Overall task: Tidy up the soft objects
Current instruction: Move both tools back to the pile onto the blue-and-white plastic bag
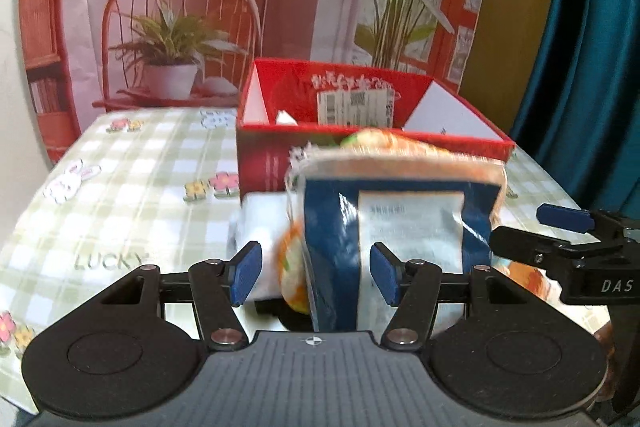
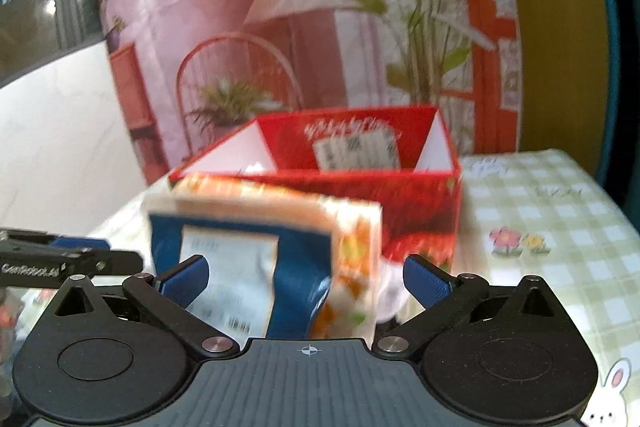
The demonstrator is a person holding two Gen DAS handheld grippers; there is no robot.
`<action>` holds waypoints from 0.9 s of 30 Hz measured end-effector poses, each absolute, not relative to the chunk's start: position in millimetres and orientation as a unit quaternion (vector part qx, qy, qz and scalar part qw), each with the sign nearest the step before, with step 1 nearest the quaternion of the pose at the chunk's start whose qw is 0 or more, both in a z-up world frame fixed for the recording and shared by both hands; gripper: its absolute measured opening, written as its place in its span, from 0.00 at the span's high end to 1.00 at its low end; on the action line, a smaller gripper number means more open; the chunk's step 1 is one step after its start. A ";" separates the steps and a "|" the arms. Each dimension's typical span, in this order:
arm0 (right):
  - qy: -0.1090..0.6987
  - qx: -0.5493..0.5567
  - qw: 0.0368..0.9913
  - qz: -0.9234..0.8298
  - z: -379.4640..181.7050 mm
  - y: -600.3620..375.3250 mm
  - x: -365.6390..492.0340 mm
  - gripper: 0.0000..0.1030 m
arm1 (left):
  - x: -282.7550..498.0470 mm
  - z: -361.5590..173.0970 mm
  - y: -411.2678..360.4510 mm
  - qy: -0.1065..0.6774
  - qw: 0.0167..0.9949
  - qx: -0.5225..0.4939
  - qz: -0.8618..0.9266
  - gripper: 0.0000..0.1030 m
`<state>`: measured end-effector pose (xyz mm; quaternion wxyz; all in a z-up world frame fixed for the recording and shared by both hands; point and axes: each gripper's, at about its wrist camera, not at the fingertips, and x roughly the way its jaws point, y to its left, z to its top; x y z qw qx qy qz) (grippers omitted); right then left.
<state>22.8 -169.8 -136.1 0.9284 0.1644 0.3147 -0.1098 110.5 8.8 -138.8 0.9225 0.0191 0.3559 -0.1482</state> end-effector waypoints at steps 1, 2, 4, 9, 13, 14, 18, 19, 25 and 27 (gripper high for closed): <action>0.322 0.163 0.926 -0.111 -138.0 -167.2 22.1 0.00 | 108.4 -141.6 8.9 0.358 0.921 0.018 -0.152 0.40; 0.331 0.160 0.923 -0.113 -139.7 -164.6 21.8 0.00 | 106.6 -144.0 8.3 0.360 0.920 0.019 -0.154 0.40; 0.340 0.158 0.921 -0.105 -143.3 -160.6 21.2 0.00 | 105.5 -148.6 7.8 0.366 0.917 0.018 -0.158 0.40; 0.357 0.163 0.915 -0.096 -152.5 -158.9 21.5 0.00 | 107.1 -156.2 11.9 0.378 0.912 0.008 -0.162 0.40; 0.367 0.150 0.914 -0.090 -157.5 -159.3 21.9 0.02 | 107.7 -162.0 13.7 0.388 0.907 0.003 -0.165 0.40; 0.367 0.153 0.913 -0.086 -158.1 -159.0 21.7 0.07 | 107.8 -162.8 13.2 0.390 0.906 0.003 -0.167 0.41; 0.373 0.155 0.912 -0.068 -159.1 -159.0 23.7 0.23 | 107.3 -164.5 10.5 0.393 0.901 0.003 -0.181 0.45; 0.374 0.158 0.912 -0.062 -159.4 -159.1 24.1 0.25 | 106.5 -164.4 9.6 0.393 0.901 0.004 -0.185 0.49; 0.386 0.165 0.907 -0.037 -161.6 -156.2 27.4 0.45 | 106.1 -166.7 6.9 0.393 0.898 0.004 -0.198 0.51; 0.388 0.169 0.905 -0.034 -163.0 -156.6 27.6 0.49 | 106.6 -169.2 6.4 0.389 0.899 0.001 -0.200 0.52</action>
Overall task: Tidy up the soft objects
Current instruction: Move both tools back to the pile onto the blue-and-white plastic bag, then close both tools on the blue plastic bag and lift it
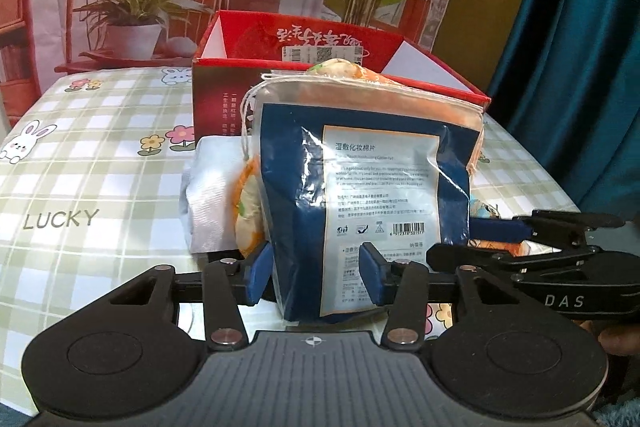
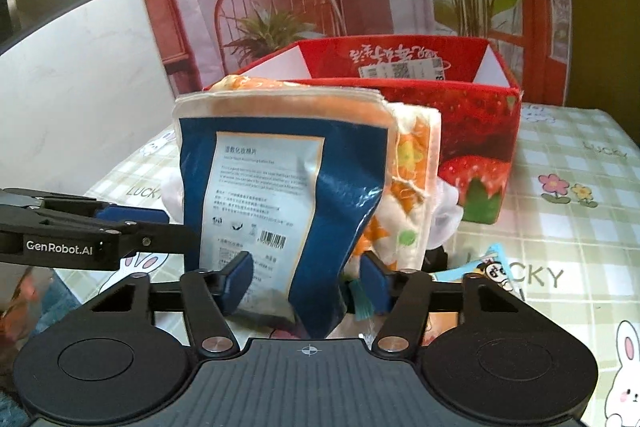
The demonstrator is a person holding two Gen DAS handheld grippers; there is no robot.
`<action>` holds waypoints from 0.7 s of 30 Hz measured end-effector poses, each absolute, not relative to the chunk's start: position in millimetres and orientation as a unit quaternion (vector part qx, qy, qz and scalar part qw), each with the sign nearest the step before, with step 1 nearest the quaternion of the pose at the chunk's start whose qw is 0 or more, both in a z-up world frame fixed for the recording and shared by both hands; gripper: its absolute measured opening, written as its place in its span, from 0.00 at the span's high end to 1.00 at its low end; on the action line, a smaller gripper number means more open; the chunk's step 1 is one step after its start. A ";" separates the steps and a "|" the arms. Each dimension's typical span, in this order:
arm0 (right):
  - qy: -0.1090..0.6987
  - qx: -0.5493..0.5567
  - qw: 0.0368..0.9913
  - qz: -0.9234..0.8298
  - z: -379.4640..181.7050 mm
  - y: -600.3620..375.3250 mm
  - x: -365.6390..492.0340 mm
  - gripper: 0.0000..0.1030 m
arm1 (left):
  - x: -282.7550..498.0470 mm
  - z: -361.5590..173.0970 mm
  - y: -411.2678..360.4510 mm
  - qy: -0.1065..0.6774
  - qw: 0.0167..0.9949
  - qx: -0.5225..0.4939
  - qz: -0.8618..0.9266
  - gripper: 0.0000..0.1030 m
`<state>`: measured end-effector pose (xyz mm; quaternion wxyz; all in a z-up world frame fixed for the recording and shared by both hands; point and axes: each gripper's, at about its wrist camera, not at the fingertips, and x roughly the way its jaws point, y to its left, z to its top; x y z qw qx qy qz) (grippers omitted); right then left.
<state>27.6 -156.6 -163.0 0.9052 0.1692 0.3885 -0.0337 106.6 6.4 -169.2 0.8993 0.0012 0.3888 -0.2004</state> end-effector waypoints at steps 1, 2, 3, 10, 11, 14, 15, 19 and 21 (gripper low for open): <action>0.391 0.172 0.904 -0.033 -164.3 -156.6 28.0 0.51 | 106.8 -170.6 5.7 0.387 0.900 0.001 -0.202 0.52; 0.393 0.175 0.902 -0.033 -165.8 -156.7 28.1 0.53 | 107.0 -172.1 5.3 0.387 0.900 0.001 -0.203 0.52; 0.394 0.179 0.901 -0.032 -167.3 -157.0 28.3 0.54 | 107.7 -173.0 5.0 0.388 0.899 0.000 -0.204 0.52; 0.396 0.187 0.898 -0.027 -172.4 -157.9 28.2 0.63 | 114.8 -180.1 11.9 0.397 0.896 -0.021 -0.198 0.52; 0.397 0.187 0.898 -0.028 -173.1 -158.0 28.5 0.65 | 115.4 -181.2 12.7 0.399 0.895 -0.025 -0.199 0.52; 0.397 0.189 0.898 -0.029 -174.8 -158.2 28.8 0.66 | 117.2 -185.1 13.4 0.405 0.891 -0.029 -0.202 0.52; 0.397 0.189 0.898 -0.029 -175.3 -158.5 28.9 0.66 | 117.7 -186.1 13.2 0.406 0.891 -0.029 -0.203 0.52; 0.398 0.192 0.896 -0.030 -176.9 -158.9 29.5 0.66 | 119.1 -189.3 12.1 0.407 0.889 -0.026 -0.208 0.52; 0.399 0.194 0.896 -0.030 -178.0 -159.2 29.9 0.66 | 119.3 -190.7 11.3 0.409 0.888 -0.024 -0.211 0.52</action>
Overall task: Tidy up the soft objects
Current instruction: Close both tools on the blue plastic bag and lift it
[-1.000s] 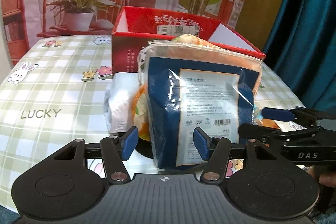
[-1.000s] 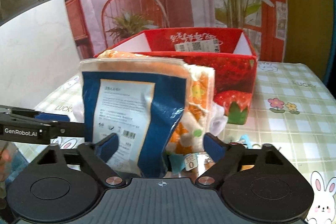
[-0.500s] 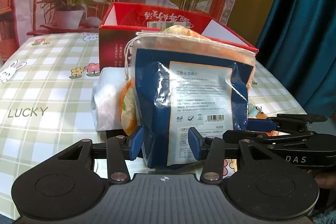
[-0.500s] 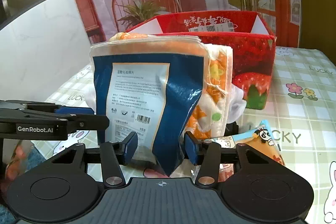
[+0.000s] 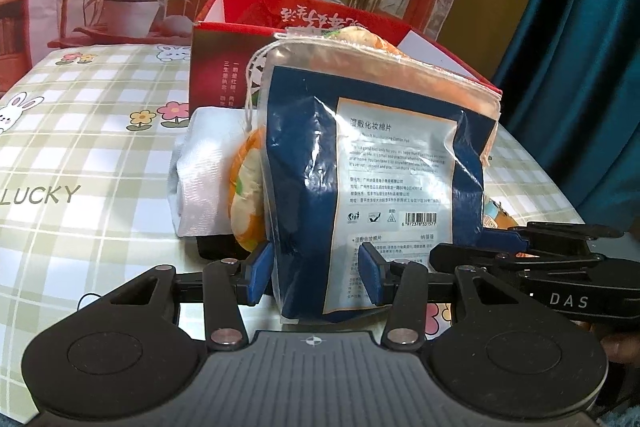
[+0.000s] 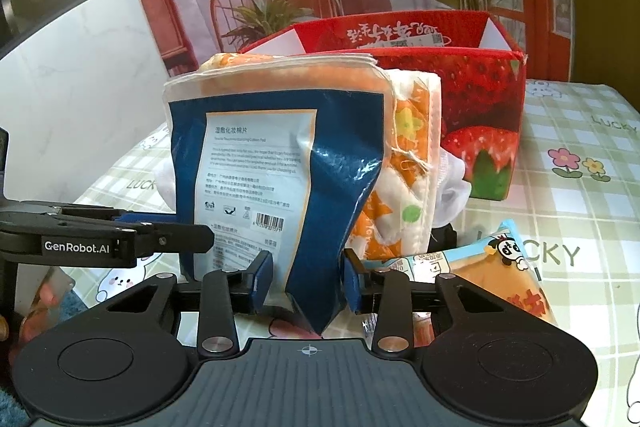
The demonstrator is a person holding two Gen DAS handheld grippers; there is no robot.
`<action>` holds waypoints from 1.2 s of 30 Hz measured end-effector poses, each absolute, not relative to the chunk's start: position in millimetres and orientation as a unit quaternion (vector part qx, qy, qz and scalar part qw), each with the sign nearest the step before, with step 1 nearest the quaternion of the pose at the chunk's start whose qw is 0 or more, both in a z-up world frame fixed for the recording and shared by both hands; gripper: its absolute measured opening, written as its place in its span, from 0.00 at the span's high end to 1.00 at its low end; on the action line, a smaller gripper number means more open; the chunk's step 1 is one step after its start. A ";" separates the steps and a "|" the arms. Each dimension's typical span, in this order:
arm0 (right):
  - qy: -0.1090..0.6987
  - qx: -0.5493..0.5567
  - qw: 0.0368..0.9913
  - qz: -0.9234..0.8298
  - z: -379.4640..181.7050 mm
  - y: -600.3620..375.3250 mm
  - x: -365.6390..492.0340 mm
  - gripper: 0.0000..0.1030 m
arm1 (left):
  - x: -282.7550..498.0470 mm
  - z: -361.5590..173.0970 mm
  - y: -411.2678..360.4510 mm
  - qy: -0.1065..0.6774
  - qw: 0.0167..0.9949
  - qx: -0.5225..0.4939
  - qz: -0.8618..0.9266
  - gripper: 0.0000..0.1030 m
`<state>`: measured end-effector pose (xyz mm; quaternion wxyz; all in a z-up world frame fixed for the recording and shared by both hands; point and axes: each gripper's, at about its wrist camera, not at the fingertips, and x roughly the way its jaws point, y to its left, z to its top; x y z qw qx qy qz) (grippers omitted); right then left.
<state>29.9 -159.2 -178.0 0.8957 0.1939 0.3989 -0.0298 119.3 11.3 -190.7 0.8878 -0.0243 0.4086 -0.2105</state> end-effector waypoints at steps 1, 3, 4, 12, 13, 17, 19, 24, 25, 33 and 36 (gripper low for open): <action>0.399 0.194 0.896 -0.030 -178.3 -159.2 29.7 0.66 | 119.4 -190.9 10.9 0.409 0.887 -0.023 -0.211 0.53; 0.399 0.195 0.896 -0.029 -178.3 -159.4 29.6 0.66 | 118.9 -190.1 10.4 0.408 0.887 -0.019 -0.215 0.58; 0.399 0.195 0.896 -0.029 -178.0 -159.3 29.5 0.66 | 118.8 -189.5 10.5 0.406 0.887 -0.020 -0.219 0.60; 0.399 0.195 0.896 -0.030 -177.5 -159.7 29.5 0.66 | 120.5 -194.2 11.9 0.418 0.882 -0.018 -0.217 0.60; 0.399 0.195 0.896 -0.030 -177.4 -159.9 29.4 0.66 | 121.2 -195.1 12.4 0.420 0.881 -0.019 -0.215 0.60; 0.399 0.199 0.895 -0.031 -177.5 -160.2 29.0 0.67 | 121.8 -195.4 13.9 0.422 0.879 -0.024 -0.218 0.60; 0.395 0.199 0.896 -0.029 -176.3 -160.0 28.3 0.67 | 119.8 -192.4 13.1 0.416 0.881 -0.023 -0.223 0.60; 0.371 0.191 0.908 -0.019 -167.1 -157.2 24.9 0.68 | 114.2 -180.6 14.5 0.391 0.892 -0.022 -0.226 0.60; 0.366 0.191 0.911 -0.019 -164.7 -157.4 24.4 0.68 | 113.0 -177.7 15.6 0.385 0.894 -0.025 -0.227 0.60; 0.321 0.181 0.930 -0.020 -133.7 -161.9 19.5 0.68 | 105.3 -144.1 17.8 0.332 0.908 -0.037 -0.251 0.60; 0.301 0.176 0.937 -0.022 -119.6 -167.0 19.5 0.68 | 105.9 -132.7 15.9 0.320 0.910 -0.039 -0.260 0.60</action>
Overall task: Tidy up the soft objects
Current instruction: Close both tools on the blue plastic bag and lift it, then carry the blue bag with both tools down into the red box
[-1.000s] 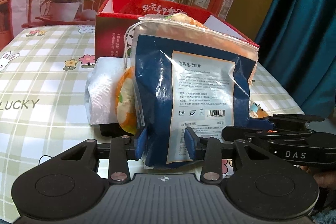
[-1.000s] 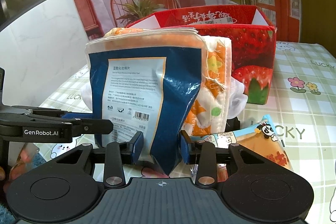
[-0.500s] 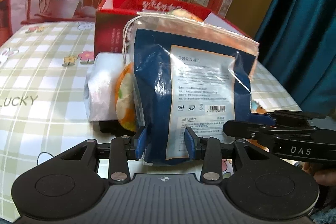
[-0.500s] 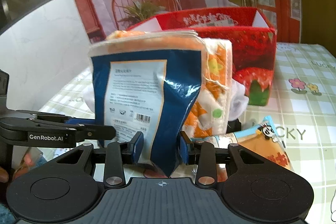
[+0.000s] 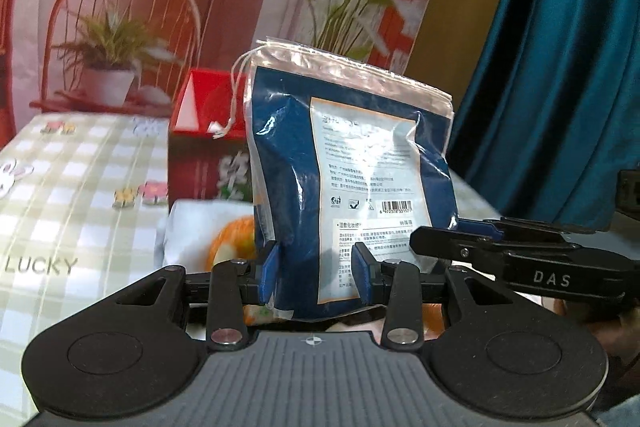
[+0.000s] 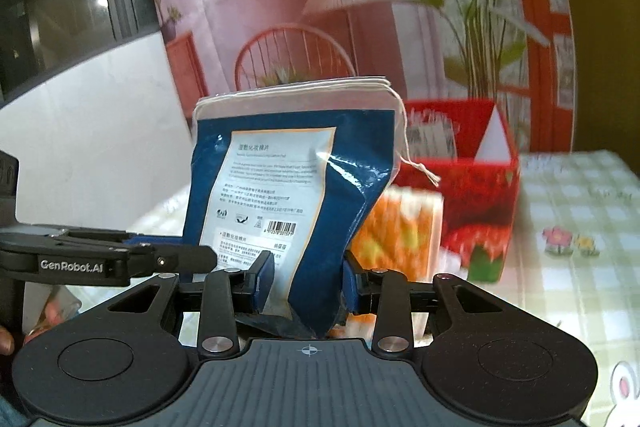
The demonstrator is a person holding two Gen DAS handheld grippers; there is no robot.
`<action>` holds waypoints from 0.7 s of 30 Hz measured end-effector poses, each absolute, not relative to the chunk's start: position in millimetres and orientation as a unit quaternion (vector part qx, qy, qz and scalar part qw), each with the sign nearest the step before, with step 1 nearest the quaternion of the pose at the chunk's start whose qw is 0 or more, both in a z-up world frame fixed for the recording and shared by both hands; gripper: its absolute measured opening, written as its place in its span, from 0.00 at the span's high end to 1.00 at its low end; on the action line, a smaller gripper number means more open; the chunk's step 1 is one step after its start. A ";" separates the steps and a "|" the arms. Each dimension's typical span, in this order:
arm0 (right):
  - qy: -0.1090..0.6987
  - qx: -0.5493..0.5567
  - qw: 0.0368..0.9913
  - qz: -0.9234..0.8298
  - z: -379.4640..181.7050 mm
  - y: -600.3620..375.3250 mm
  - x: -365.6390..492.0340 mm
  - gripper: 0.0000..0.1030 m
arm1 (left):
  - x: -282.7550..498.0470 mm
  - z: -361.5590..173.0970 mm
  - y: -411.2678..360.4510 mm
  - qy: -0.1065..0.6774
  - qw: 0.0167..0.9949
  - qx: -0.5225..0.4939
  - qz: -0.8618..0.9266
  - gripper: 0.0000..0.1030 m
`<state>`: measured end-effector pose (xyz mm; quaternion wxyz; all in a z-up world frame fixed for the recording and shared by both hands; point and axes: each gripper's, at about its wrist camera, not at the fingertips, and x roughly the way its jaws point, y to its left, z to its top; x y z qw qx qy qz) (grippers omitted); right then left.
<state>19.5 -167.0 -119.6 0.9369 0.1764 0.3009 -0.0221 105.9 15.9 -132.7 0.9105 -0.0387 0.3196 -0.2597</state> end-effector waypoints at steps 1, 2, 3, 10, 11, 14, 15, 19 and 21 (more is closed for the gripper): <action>0.297 0.176 0.938 -0.023 -116.9 -168.8 19.6 0.68 | 106.8 -128.5 15.0 0.316 0.911 -0.040 -0.261 0.60; 0.293 0.176 0.939 -0.023 -113.6 -170.5 20.4 0.68 | 108.0 -124.9 13.2 0.314 0.911 -0.041 -0.263 0.60; 0.290 0.175 0.941 -0.021 -110.4 -172.3 21.8 0.68 | 110.3 -120.6 12.5 0.312 0.911 -0.043 -0.266 0.60; 0.259 0.154 0.953 -0.018 -77.8 -191.5 45.6 0.68 | 141.5 -89.6 2.4 0.293 0.912 -0.048 -0.282 0.60; 0.256 0.149 0.955 -0.016 -72.5 -195.3 51.5 0.68 | 146.8 -85.3 0.5 0.289 0.914 -0.051 -0.281 0.60; 0.249 0.150 0.957 -0.014 -61.4 -209.3 71.6 0.68 | 167.7 -72.0 -6.5 0.276 0.919 -0.053 -0.277 0.60; 0.246 0.151 0.957 -0.013 -58.4 -213.8 78.9 0.68 | 175.1 -68.5 -9.4 0.274 0.920 -0.051 -0.274 0.60; 0.239 0.142 0.960 -0.015 -48.9 -230.1 113.5 0.68 | 212.0 -58.9 -19.6 0.281 0.919 -0.049 -0.272 0.60; 0.237 0.140 0.961 -0.016 -45.9 -239.1 130.6 0.68 | 229.0 -57.0 -23.1 0.289 0.918 -0.047 -0.267 0.60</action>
